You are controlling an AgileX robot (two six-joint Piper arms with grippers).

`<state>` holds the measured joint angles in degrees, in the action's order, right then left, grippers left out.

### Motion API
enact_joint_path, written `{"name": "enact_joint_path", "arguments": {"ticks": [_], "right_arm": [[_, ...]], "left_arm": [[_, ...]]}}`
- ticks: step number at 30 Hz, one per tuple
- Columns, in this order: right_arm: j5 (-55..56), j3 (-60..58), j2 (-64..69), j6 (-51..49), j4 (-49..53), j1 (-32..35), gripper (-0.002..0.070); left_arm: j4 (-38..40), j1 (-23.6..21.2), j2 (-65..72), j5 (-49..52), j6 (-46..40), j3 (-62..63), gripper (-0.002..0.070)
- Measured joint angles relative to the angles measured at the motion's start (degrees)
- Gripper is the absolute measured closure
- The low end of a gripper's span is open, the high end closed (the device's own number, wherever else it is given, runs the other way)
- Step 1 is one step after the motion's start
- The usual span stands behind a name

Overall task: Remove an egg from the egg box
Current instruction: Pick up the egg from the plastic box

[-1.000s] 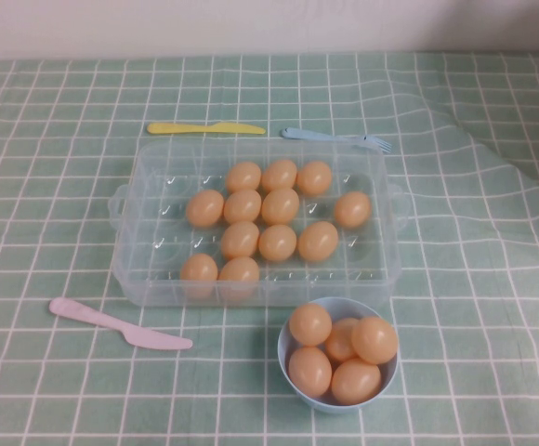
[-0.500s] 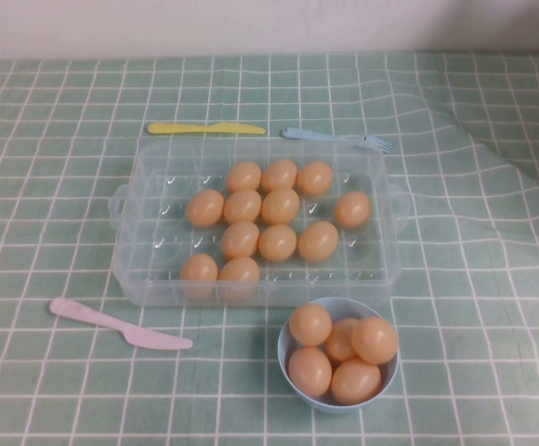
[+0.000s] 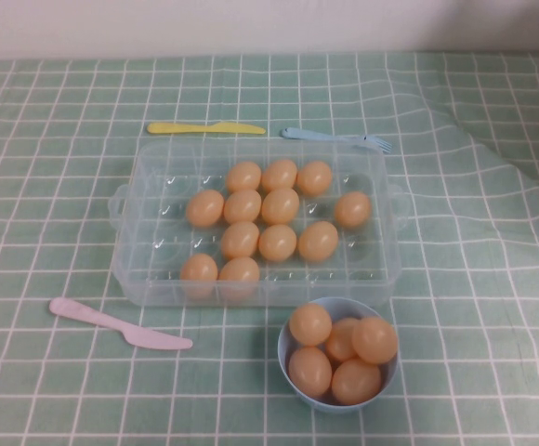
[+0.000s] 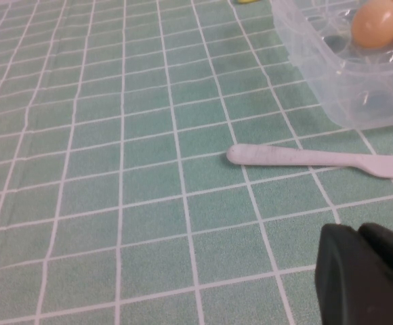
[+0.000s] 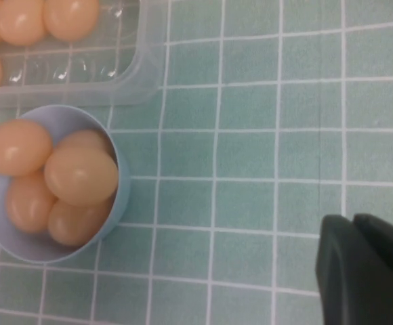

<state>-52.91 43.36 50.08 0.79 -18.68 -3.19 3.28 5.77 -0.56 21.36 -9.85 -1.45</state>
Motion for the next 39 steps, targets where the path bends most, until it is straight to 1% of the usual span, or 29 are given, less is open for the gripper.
{"name": "enact_joint_path", "arguments": {"ticks": [4, 6, 8, 15, 19, 24, 30, 36, 39], "right_arm": [[-0.55, 4.27, 7.52, 1.41, -0.31, -0.57, 0.0694], [-0.90, 7.54, 12.82, 1.76, -0.44, -2.47, 0.0694], [-1.21, 10.65, 17.76, 1.89, -0.06, -5.08, 0.0694], [-2.57, 24.69, 33.13, 1.89, 0.72, -17.31, 0.0694], [-3.18, 32.11, 40.59, 1.89, 0.72, -22.27, 0.0694], [-3.82, 40.71, 48.20, 1.89, 0.77, -26.61, 0.0694], [-7.49, 49.04, 54.99, 1.89, 2.44, -28.80, 0.0694], [-12.71, 55.64, 59.64, 1.20, 7.15, -28.94, 0.0694], [-13.45, 56.90, 60.83, 0.58, 8.20, -28.94, 0.0692]], "left_arm": [[0.00, 0.00, 0.00, 0.00, 0.00, 0.00, 0.0678], [0.00, 0.00, 0.00, 0.00, 0.00, 0.00, 0.0678], [0.00, 0.00, 0.00, 0.00, 0.00, 0.00, 0.0678], [0.00, 0.00, 0.00, 0.00, 0.00, 0.00, 0.0678], [0.00, 0.00, 0.00, 0.00, 0.00, 0.00, 0.0678], [0.00, 0.00, 0.00, 0.00, 0.00, 0.00, 0.0678], [0.00, 0.00, 0.00, 0.00, 0.00, 0.00, 0.0678], [0.00, 0.00, 0.00, 0.00, 0.00, 0.00, 0.0678], [0.00, 0.00, 0.00, 0.00, 0.00, 0.00, 0.0678]]}}
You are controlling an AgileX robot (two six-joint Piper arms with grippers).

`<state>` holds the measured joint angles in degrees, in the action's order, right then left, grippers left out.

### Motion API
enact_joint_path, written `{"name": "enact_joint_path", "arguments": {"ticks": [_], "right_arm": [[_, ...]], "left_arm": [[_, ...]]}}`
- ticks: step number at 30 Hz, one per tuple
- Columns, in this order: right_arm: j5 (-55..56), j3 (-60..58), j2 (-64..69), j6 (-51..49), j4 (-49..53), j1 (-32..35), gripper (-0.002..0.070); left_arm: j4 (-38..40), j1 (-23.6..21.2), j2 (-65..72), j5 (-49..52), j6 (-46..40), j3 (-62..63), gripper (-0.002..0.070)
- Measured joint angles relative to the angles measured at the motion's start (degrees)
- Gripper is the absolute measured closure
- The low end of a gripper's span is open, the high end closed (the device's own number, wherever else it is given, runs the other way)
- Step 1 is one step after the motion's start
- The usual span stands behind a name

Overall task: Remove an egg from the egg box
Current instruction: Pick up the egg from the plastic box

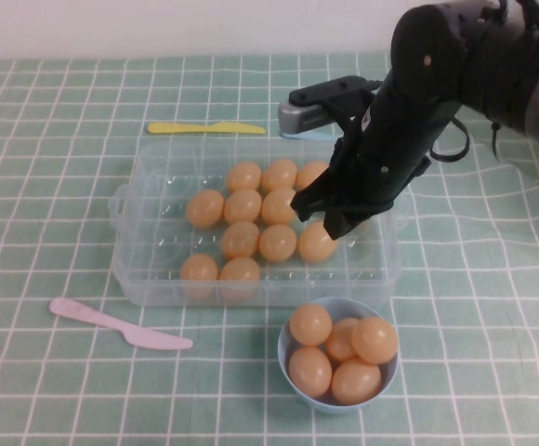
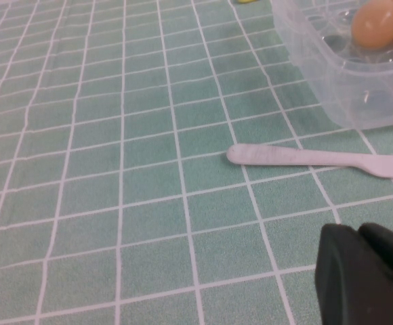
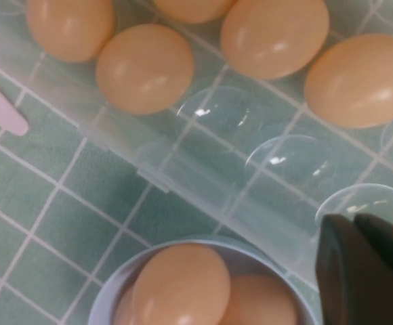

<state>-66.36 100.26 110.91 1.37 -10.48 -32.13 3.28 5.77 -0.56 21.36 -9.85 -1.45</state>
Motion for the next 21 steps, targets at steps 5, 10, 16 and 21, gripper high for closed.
{"name": "enact_joint_path", "arguments": {"ticks": [5, 10, 16, 21], "right_arm": [[-0.23, 0.20, 1.13, -1.37, 0.15, 0.00, 0.0606], [0.85, 0.34, 2.59, -8.23, 0.15, 0.00, 0.0360], [4.37, 0.45, 3.86, -15.26, 0.15, 0.00, 0.0234], [7.03, 0.45, 4.85, -20.39, 0.15, 0.00, 0.0224]], "left_arm": [[0.00, 0.00, 0.00, 0.00, 0.00, 0.00, 0.0678], [0.00, 0.00, 0.00, 0.00, 0.00, 0.00, 0.0678], [0.00, 0.00, 0.00, 0.00, 0.00, 0.00, 0.0678], [0.00, 0.00, 0.00, 0.00, 0.00, 0.00, 0.0678]]}}
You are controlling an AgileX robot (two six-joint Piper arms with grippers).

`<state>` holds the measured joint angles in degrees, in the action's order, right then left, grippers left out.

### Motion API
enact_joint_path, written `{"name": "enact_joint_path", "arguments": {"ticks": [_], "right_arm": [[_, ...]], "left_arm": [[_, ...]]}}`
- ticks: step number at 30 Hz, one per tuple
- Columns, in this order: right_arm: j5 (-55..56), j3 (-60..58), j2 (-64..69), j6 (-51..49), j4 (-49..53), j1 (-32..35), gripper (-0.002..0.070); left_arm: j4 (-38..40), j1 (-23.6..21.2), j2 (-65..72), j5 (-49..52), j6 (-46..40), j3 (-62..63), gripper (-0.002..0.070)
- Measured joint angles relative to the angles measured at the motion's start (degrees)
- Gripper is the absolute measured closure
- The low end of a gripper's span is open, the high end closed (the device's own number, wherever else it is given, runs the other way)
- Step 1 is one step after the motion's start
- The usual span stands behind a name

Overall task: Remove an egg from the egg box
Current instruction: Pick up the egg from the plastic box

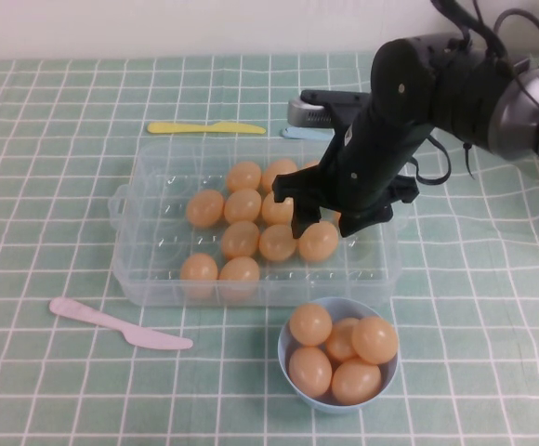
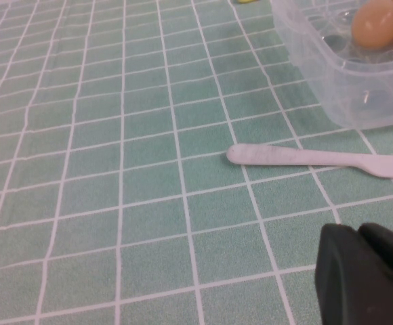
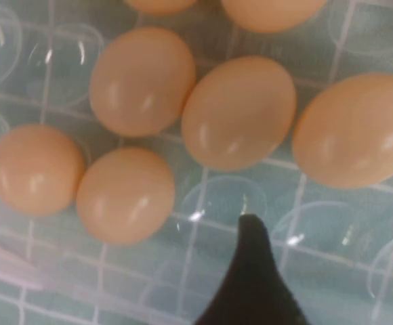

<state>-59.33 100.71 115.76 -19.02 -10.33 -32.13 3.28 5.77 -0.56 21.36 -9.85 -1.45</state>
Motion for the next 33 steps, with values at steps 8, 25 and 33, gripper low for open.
{"name": "enact_joint_path", "arguments": {"ticks": [8, 25, 33], "right_arm": [[2.40, 0.00, 2.35, -7.25, -0.21, 0.00, 0.0223], [6.08, 0.00, 4.12, -14.04, -0.24, 0.00, 0.0221], [6.18, 0.00, 5.05, -16.03, -0.16, 0.72, 0.0221]], "left_arm": [[0.00, 0.00, 0.00, 0.00, 0.00, 0.00, 0.0678], [0.00, 0.00, 0.00, 0.00, 0.00, 0.00, 0.0678], [0.00, 0.00, 0.00, 0.00, 0.00, 0.00, 0.0678]]}}
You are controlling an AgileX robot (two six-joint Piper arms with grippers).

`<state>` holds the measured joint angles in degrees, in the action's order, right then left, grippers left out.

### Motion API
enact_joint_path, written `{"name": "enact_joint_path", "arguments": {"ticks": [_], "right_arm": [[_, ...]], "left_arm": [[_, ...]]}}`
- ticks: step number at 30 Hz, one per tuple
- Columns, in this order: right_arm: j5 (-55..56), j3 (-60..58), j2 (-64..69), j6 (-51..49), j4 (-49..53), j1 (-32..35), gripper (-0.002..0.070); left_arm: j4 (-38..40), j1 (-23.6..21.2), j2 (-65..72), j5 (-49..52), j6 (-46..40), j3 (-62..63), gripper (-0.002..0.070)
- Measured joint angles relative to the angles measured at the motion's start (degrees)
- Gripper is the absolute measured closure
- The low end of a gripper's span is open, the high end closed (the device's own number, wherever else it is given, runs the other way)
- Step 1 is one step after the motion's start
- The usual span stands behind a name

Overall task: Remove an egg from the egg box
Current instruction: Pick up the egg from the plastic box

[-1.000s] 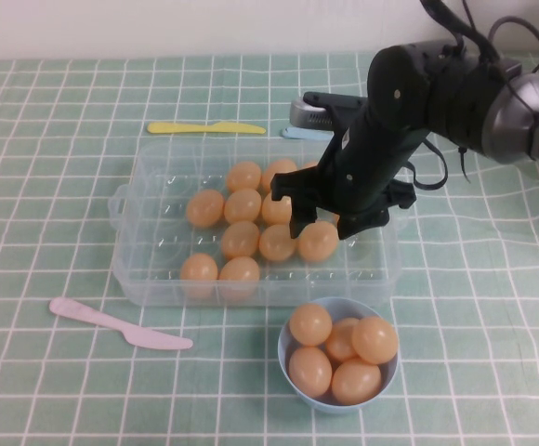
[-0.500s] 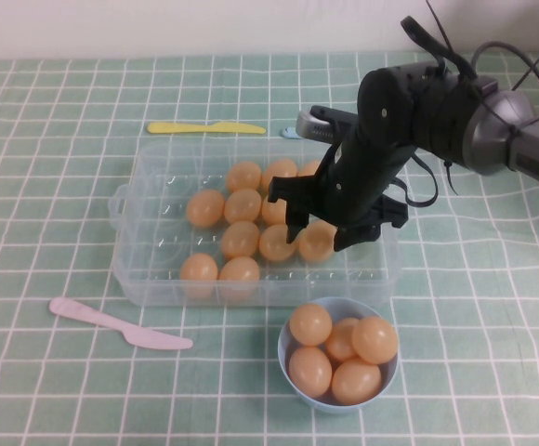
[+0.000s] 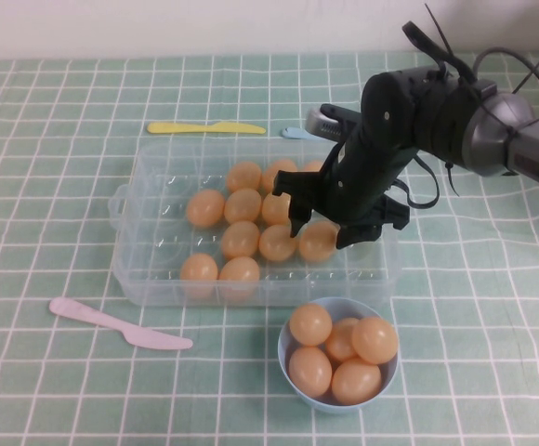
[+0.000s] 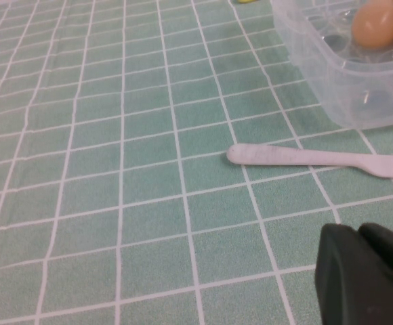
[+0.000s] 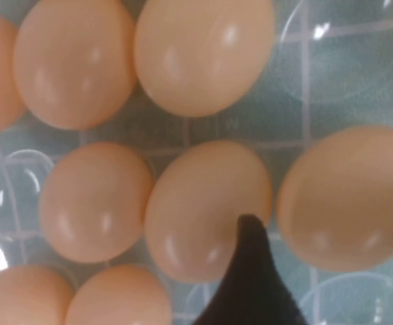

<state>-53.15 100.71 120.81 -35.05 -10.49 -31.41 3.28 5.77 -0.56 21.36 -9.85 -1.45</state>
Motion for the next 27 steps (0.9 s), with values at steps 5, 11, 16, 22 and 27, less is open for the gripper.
{"name": "enact_joint_path", "arguments": {"ticks": [5, 11, 16, 22, 27], "right_arm": [[0.03, 0.00, 0.80, -0.89, 0.05, 0.43, 0.0221], [0.72, 0.00, 2.30, -1.01, 0.05, 0.43, 0.0220], [1.75, 0.00, 2.94, -1.11, 0.05, 0.47, 0.0220], [2.12, 0.08, 3.28, -1.11, 0.19, 0.57, 0.0224], [2.59, 0.12, 3.42, -1.11, 0.28, 0.83, 0.0293]], "left_arm": [[0.00, 0.00, 0.00, 0.00, 0.00, 0.00, 0.0678], [0.00, 0.00, 0.00, 0.00, 0.00, 0.00, 0.0678], [0.00, 0.00, 0.00, 0.00, 0.00, 0.00, 0.0678], [0.00, 0.00, 0.00, 0.00, 0.00, 0.00, 0.0678], [0.00, 0.00, 0.00, 0.00, 0.00, 0.00, 0.0678]]}}
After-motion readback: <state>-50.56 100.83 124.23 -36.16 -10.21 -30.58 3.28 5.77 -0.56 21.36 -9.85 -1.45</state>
